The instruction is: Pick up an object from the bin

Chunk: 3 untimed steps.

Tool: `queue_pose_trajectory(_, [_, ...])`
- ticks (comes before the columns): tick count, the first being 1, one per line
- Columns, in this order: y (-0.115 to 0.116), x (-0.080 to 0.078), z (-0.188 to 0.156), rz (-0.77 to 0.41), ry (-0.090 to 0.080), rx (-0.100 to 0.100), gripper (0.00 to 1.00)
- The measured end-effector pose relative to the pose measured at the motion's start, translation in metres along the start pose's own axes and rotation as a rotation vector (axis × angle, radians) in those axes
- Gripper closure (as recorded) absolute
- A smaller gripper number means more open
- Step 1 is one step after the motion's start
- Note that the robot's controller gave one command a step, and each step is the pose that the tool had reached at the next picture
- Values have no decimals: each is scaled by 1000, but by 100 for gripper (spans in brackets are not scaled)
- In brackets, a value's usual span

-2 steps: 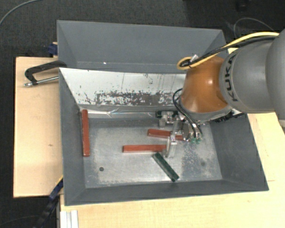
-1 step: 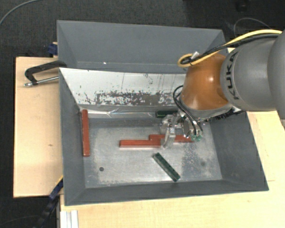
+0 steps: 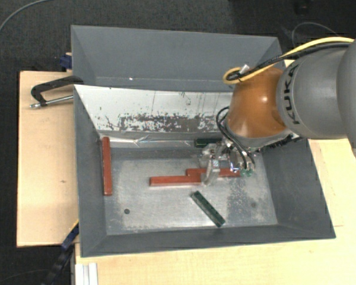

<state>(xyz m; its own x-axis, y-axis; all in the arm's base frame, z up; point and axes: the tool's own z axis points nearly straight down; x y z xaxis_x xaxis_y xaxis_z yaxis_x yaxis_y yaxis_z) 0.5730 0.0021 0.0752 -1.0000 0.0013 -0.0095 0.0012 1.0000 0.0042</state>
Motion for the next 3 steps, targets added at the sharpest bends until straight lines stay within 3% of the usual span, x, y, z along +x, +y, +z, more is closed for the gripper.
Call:
queue_pose_trajectory(1, [-7,-23,-3,25,3,2,100])
queue_pose_trajectory(2, [-7,-21,-2,25,6,3,0])
queue_pose_trajectory(3, [-7,-21,-2,25,6,3,100])
